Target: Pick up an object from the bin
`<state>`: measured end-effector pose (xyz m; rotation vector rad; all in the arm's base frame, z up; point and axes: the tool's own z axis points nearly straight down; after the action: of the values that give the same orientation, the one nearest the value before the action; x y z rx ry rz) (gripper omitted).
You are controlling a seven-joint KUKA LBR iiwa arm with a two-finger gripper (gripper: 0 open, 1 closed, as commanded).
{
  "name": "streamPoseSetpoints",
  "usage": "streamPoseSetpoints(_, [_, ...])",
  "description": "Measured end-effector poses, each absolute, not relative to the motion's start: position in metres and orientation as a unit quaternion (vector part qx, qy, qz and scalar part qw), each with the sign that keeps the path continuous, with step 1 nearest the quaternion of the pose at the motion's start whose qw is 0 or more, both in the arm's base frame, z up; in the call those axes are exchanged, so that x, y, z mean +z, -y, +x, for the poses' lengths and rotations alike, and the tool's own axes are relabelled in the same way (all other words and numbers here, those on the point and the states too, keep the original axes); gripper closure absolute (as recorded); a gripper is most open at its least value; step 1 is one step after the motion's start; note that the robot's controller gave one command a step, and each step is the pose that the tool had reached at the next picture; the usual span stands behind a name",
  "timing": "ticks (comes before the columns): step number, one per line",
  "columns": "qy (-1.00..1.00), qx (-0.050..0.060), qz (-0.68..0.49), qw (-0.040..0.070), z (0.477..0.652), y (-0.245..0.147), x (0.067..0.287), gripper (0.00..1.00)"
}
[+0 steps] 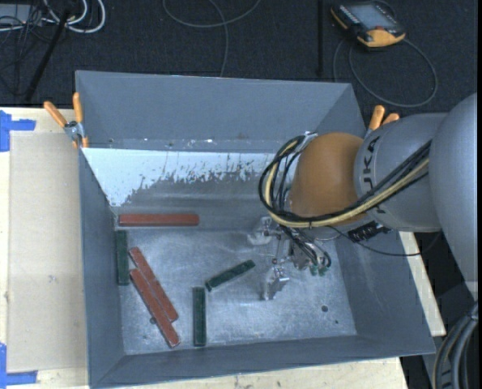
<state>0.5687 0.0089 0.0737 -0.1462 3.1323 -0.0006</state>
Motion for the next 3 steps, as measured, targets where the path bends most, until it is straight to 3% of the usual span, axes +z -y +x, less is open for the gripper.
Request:
streamPoseSetpoints(1, [-0.999,0.000,-0.047,0.010,0.5724,-0.0093,0.0765,1.00])
streamPoseSetpoints(2, [-0.999,0.000,-0.048,0.003,0.5687,-0.0089,0.0736,0.00])
streamPoseSetpoints(3, [-0.999,0.000,-0.048,0.003,0.5687,-0.0089,0.0737,0.00])
